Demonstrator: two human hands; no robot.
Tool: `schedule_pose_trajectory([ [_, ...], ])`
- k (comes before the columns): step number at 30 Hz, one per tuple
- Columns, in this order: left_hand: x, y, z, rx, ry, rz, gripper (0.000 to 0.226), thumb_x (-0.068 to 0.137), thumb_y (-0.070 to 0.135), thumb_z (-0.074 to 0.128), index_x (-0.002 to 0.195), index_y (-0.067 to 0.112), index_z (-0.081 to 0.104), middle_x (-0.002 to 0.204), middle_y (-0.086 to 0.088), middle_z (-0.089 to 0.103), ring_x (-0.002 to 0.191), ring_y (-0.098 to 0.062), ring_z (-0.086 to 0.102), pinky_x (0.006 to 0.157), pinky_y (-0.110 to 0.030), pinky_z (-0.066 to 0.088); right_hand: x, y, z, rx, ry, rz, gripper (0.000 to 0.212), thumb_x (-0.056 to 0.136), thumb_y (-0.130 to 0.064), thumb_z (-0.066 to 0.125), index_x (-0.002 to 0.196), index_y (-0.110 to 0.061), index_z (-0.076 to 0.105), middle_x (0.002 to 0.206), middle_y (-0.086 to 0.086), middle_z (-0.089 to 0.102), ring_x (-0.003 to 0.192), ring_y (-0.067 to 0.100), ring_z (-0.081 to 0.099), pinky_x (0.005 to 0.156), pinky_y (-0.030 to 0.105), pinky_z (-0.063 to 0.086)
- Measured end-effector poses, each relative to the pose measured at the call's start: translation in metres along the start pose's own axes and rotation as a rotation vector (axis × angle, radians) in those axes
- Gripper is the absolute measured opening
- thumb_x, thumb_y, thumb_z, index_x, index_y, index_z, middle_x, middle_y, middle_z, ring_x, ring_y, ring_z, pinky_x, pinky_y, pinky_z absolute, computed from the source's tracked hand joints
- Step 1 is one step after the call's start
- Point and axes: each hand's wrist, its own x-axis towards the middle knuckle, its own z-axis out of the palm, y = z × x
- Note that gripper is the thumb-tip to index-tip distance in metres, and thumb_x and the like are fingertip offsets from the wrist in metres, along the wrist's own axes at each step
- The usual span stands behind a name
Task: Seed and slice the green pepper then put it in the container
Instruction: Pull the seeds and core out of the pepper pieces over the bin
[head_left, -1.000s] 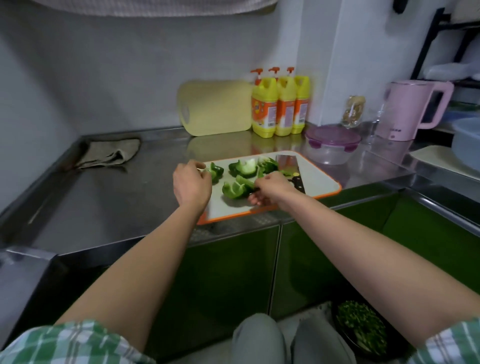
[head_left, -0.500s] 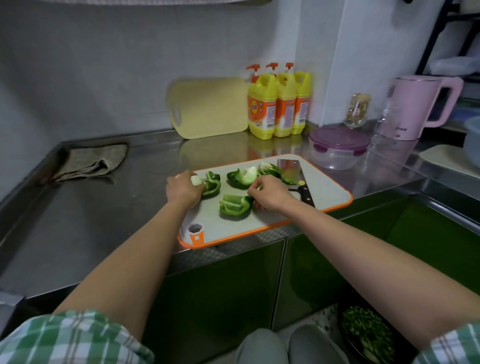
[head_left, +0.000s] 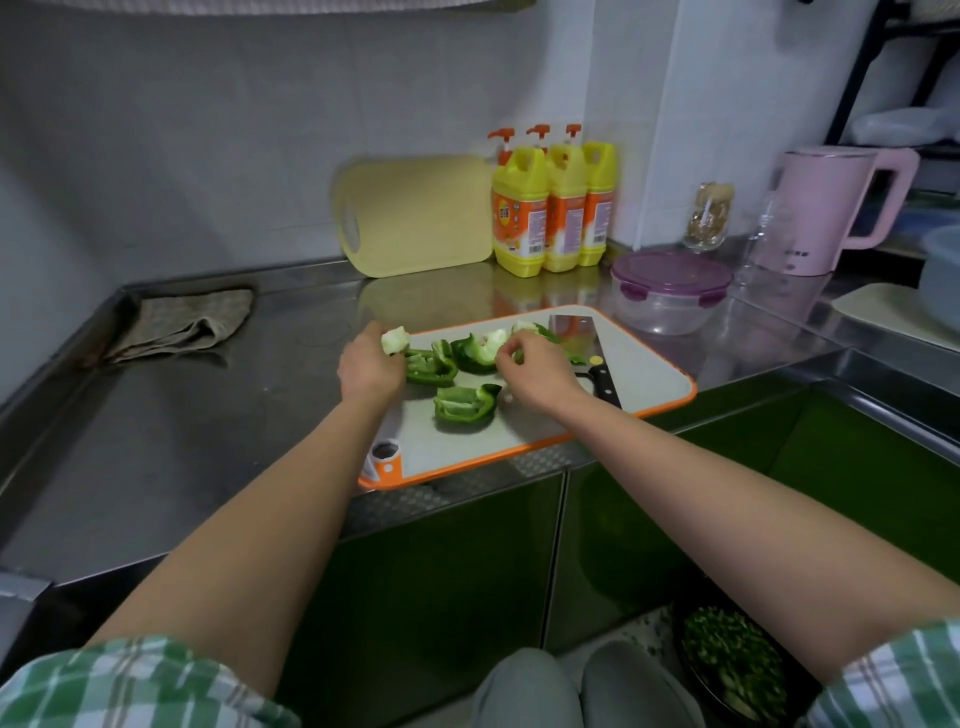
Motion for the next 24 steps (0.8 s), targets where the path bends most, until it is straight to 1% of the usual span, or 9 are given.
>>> schedule_pose_trajectory([
  [3, -0.001, 0.015, -0.005, -0.114, 0.028, 0.013, 0.028, 0.091, 0.010, 0.054, 0.119, 0.008, 0.057, 0.115, -0.020, 0.063, 0.108, -0.039, 0.057, 0.087, -0.040, 0.047, 0.000, -0.006, -0.011, 0.177, 0.043, -0.020, 0.026, 0.093, -0.027, 0.054, 0.112, -0.010, 0.059, 0.101, 0.009, 0.064, 0.093, 0.024, 0.061, 0.080, 0.036, 0.047],
  [5, -0.004, 0.031, -0.006, -0.219, 0.020, 0.024, 0.029, 0.089, 0.009, 0.055, 0.117, 0.011, 0.058, 0.112, -0.019, 0.064, 0.104, -0.039, 0.060, 0.088, -0.045, 0.051, -0.002, -0.010, -0.019, 0.343, 0.028, -0.004, 0.034, 0.093, -0.031, 0.057, 0.120, -0.011, 0.053, 0.105, 0.010, 0.063, 0.092, 0.025, 0.063, 0.073, 0.037, 0.050],
  [7, -0.010, 0.049, -0.002, -0.289, -0.014, 0.045, 0.028, 0.087, 0.010, 0.057, 0.115, 0.013, 0.059, 0.108, -0.017, 0.065, 0.100, -0.038, 0.061, 0.085, -0.047, 0.053, -0.006, -0.010, -0.026, 0.511, -0.039, 0.026, 0.045, 0.093, -0.034, 0.058, 0.131, -0.014, 0.044, 0.113, 0.011, 0.058, 0.091, 0.021, 0.062, 0.064, 0.030, 0.052],
  [10, -0.026, 0.076, 0.012, -0.315, -0.080, 0.101, 0.029, 0.088, 0.009, 0.059, 0.117, 0.014, 0.060, 0.109, -0.014, 0.066, 0.100, -0.034, 0.062, 0.087, -0.045, 0.052, -0.013, -0.001, -0.039, 0.611, -0.085, 0.025, 0.056, 0.091, -0.035, 0.062, 0.140, -0.020, 0.038, 0.129, 0.007, 0.048, 0.108, 0.020, 0.058, 0.065, 0.028, 0.054],
  [13, -0.043, 0.099, 0.030, -0.355, -0.160, 0.130, 0.022, 0.087, 0.011, 0.061, 0.108, 0.017, 0.061, 0.104, -0.015, 0.067, 0.098, -0.035, 0.064, 0.085, -0.046, 0.054, -0.023, 0.020, -0.056, 0.681, 0.016, 0.067, 0.047, 0.090, -0.024, 0.066, 0.132, -0.016, 0.045, 0.128, 0.010, 0.051, 0.095, 0.018, 0.062, 0.057, 0.024, 0.052],
  [16, -0.060, 0.118, 0.054, -0.344, -0.254, 0.164, 0.018, 0.084, 0.012, 0.067, 0.097, 0.020, 0.058, 0.098, -0.015, 0.068, 0.089, -0.035, 0.067, 0.079, -0.048, 0.057, -0.037, 0.050, -0.079, 0.657, 0.128, 0.110, 0.037, 0.088, -0.023, 0.067, 0.121, -0.018, 0.051, 0.117, 0.009, 0.058, 0.087, 0.015, 0.059, 0.060, 0.022, 0.047],
  [20, -0.098, 0.155, 0.091, -0.241, -0.318, 0.251, 0.037, 0.083, 0.023, 0.073, 0.116, 0.013, 0.060, 0.113, -0.011, 0.068, 0.101, -0.031, 0.064, 0.088, -0.041, 0.053, -0.062, 0.099, -0.113, 0.609, 0.263, 0.160, 0.040, 0.086, -0.023, 0.069, 0.122, -0.017, 0.052, 0.114, 0.004, 0.058, 0.095, 0.017, 0.058, 0.065, 0.020, 0.043],
  [22, -0.123, 0.175, 0.111, -0.213, -0.375, 0.295, 0.040, 0.082, 0.027, 0.073, 0.117, 0.012, 0.059, 0.113, -0.012, 0.068, 0.101, -0.031, 0.063, 0.086, -0.039, 0.052, -0.077, 0.124, -0.130, 0.597, 0.346, 0.176, 0.036, 0.086, -0.021, 0.067, 0.120, -0.018, 0.053, 0.113, 0.004, 0.059, 0.096, 0.016, 0.058, 0.068, 0.020, 0.045],
  [24, -0.149, 0.191, 0.133, -0.136, -0.435, 0.358, 0.037, 0.084, 0.029, 0.069, 0.116, 0.012, 0.059, 0.111, -0.014, 0.067, 0.104, -0.033, 0.062, 0.086, -0.036, 0.049, -0.094, 0.149, -0.143, 0.582, 0.422, 0.216, 0.034, 0.087, -0.020, 0.067, 0.118, -0.017, 0.053, 0.110, 0.001, 0.058, 0.100, 0.016, 0.058, 0.079, 0.025, 0.047],
])
